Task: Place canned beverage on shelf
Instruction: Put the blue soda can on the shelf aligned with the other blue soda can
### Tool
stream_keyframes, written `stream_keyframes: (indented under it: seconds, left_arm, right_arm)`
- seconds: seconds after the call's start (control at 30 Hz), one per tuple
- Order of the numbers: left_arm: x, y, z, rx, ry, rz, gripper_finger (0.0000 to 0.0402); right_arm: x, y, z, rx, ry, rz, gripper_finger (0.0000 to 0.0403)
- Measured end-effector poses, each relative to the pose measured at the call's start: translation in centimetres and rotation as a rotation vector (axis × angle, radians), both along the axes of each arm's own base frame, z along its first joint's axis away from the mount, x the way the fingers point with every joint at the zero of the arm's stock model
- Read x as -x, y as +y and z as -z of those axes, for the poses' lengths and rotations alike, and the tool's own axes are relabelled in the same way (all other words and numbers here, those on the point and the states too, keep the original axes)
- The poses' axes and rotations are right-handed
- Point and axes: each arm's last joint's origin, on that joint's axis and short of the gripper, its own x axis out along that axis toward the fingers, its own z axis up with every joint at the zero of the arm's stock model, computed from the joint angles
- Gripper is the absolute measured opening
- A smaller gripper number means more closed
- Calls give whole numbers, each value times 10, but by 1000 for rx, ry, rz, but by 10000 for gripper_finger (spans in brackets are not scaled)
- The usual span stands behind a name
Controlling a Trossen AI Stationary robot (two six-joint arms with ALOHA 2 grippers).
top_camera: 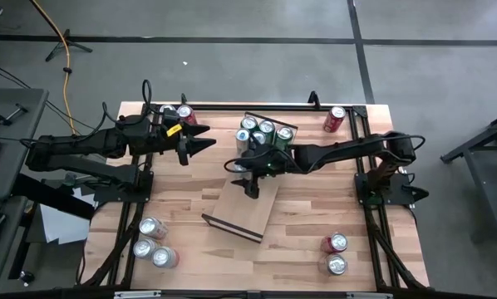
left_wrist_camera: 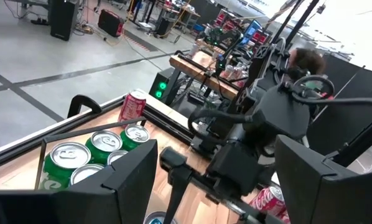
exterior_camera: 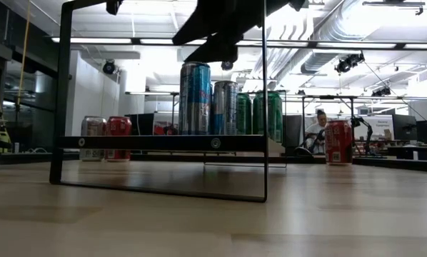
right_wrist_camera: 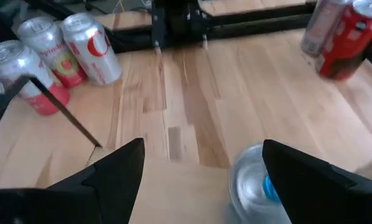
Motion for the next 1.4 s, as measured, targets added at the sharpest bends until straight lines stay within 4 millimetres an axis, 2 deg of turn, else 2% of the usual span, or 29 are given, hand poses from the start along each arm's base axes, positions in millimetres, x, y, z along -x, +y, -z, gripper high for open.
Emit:
stream_keyframes:
  seconds: [0.27,0.67,0.9,1.2,1.4]
  left_arm:
    - [0,0,-1,1,-6,0,248]
    - [0,0,-1,0,-7,0,248]
    - [0,0,-1,-1,-7,0,248]
    - [0,0,-1,-3,-6,-2,248]
    - [0,0,-1,-8,-5,-3,248]
  right_arm:
    - [-4,3,7,-16,9,-2,312]
    - [12,6,1,6,114,-168,312]
    - [31,6,-8,46,196,-286,312]
    - [58,4,-19,29,320,-327,312]
    - [67,3,-22,39,363,-313,312]
